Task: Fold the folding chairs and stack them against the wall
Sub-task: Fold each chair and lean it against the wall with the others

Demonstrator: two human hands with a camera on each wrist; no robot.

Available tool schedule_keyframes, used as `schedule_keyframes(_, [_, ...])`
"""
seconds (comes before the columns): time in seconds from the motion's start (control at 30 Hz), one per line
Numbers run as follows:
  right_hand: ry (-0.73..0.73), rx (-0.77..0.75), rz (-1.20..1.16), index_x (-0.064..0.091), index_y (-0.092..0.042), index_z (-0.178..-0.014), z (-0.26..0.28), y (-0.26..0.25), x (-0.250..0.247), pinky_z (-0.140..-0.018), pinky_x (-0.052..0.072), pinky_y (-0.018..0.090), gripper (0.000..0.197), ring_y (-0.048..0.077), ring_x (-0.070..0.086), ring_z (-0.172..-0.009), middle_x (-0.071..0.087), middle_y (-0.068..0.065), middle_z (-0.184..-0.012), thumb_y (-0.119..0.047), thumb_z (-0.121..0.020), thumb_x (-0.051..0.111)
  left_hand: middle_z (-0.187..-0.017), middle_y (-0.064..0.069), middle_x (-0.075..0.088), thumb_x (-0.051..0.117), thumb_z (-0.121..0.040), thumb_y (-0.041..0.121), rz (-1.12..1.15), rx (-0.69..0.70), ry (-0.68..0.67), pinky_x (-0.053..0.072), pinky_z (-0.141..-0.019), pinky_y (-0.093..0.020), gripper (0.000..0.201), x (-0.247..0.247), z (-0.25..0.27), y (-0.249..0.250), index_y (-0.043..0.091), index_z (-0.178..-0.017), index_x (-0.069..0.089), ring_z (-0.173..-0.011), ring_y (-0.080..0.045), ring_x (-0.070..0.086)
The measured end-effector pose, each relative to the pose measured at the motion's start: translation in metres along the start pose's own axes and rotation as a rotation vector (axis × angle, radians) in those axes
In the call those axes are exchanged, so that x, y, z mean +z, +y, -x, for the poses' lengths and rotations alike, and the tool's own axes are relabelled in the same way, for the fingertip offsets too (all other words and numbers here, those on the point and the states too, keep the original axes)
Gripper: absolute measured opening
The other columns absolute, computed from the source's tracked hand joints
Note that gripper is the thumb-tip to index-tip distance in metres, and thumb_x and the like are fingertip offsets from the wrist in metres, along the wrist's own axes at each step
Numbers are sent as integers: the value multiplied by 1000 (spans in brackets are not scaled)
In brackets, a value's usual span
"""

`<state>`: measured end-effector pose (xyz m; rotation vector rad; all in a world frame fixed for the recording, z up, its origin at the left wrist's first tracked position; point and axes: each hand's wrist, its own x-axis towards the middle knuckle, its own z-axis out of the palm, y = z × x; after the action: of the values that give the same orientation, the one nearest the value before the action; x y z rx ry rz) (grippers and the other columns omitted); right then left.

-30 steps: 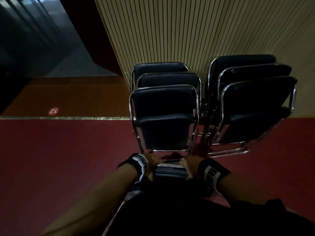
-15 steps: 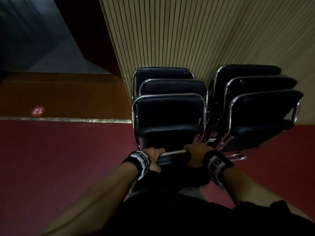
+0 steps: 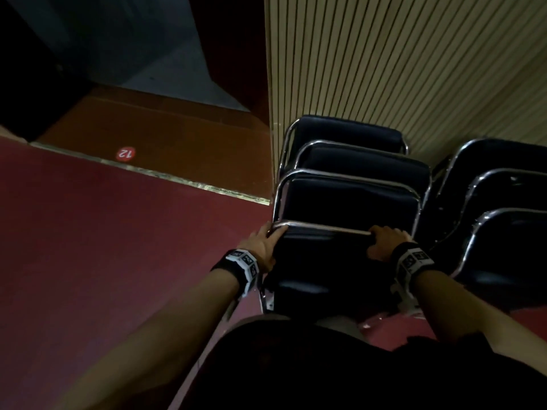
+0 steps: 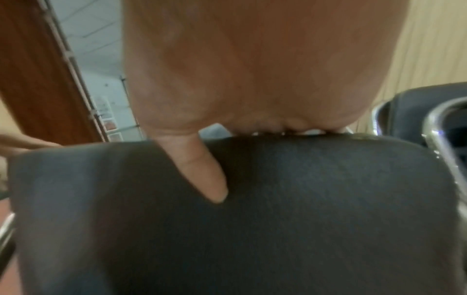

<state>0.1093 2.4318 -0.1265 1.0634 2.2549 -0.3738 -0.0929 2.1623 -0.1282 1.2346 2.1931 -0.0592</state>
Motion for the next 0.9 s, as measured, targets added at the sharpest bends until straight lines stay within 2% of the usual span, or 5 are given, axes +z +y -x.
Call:
schedule_keyframes(0.13, [-4,34,-3,37,-30,-146,-23,14,-6,-117,25,49,75,35,40,-135,44,9,-146,-49,-76,55,-165,-13,17,61,-93,22,158,-76,-145,46,-104,-37,95,-1,11,0,41,-159,-6,-133,-37,49])
schedule_keyframes(0.27, [52,44,59,19,-25,-155,-34,31,6,-121,13,53,84,38,22,-146,21,13,-160,-54,-86,57,-160,-19,28,57,-98,26,228,-170,-189,45,-104,-41,86,4,18,22,35,-160,-2,-132,-40,49])
schedule_keyframes(0.5, [-38,48,33,18,-22,-155,-45,28,7,-118,15,58,95,42,18,-146,16,16,-161,-54,-78,63,-156,-20,35,50,-100,29,292,-362,-230,37,-113,-43,66,19,24,53,21,-159,21,-140,-38,40])
schedule_keyframes(0.7, [-23,57,24,19,-19,-154,-36,25,19,-117,12,63,95,43,16,-145,17,19,-158,-46,-75,64,-148,-14,44,51,-97,22,317,-364,-274,42,-106,-36,67,44,40,66,31,-158,24,-133,-35,48])
schedule_keyframes(0.9, [82,-106,-66,23,-24,-149,-20,7,21,-113,22,62,82,42,23,-139,24,15,-151,-31,-80,66,-149,-12,48,43,-101,26,308,-371,-351,40,-112,-40,47,69,63,71,21,-148,45,-135,-32,47])
